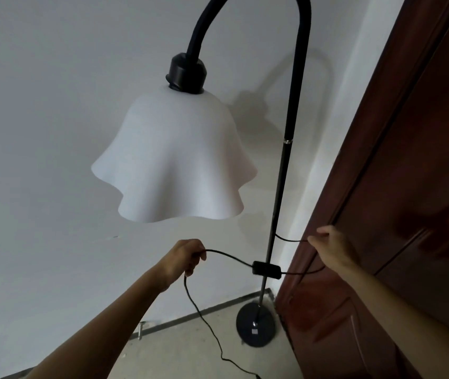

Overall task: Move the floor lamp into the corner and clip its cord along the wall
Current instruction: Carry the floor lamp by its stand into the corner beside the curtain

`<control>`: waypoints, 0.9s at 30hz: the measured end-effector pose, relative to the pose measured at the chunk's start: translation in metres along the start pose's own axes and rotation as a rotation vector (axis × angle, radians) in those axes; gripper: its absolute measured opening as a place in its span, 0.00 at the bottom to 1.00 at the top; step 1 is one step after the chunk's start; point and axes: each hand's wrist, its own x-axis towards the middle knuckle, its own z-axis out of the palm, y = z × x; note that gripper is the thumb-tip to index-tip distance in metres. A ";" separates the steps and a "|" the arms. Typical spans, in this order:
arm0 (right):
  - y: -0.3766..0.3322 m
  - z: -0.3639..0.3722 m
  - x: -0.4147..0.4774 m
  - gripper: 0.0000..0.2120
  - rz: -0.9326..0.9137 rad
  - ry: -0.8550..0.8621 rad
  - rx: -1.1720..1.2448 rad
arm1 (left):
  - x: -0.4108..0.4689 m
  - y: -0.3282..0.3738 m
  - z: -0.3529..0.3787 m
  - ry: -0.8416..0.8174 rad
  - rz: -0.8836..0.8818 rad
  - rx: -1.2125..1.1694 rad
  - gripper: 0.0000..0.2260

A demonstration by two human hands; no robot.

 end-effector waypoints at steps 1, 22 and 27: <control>-0.001 0.003 -0.003 0.13 -0.091 0.048 -0.072 | -0.001 0.004 -0.001 -0.015 0.018 -0.009 0.13; -0.037 0.093 -0.055 0.10 -0.578 -0.296 -0.116 | -0.020 -0.002 -0.068 -0.060 -0.035 0.087 0.16; 0.029 0.077 -0.029 0.11 -0.335 -0.167 -0.211 | -0.016 -0.021 -0.086 0.006 -0.044 0.080 0.16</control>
